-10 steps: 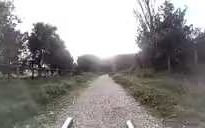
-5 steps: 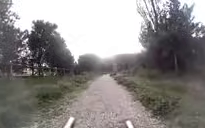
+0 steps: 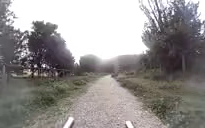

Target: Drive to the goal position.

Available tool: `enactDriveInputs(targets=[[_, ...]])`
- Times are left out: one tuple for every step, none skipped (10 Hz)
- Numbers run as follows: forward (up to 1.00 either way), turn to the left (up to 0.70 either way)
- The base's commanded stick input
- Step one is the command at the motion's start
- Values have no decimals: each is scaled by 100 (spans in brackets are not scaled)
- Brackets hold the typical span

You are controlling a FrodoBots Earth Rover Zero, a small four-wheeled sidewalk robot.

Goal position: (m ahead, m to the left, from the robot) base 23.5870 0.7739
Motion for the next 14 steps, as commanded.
enactDriveInputs(targets=[[70, 0], [70, 0], [70, 0], [70, 0], [70, 0], [70, 0], [70, 0], [70, 0], [70, 0], [70, 0], [70, 0], [70, 0], [70, 0], [70, 0]])
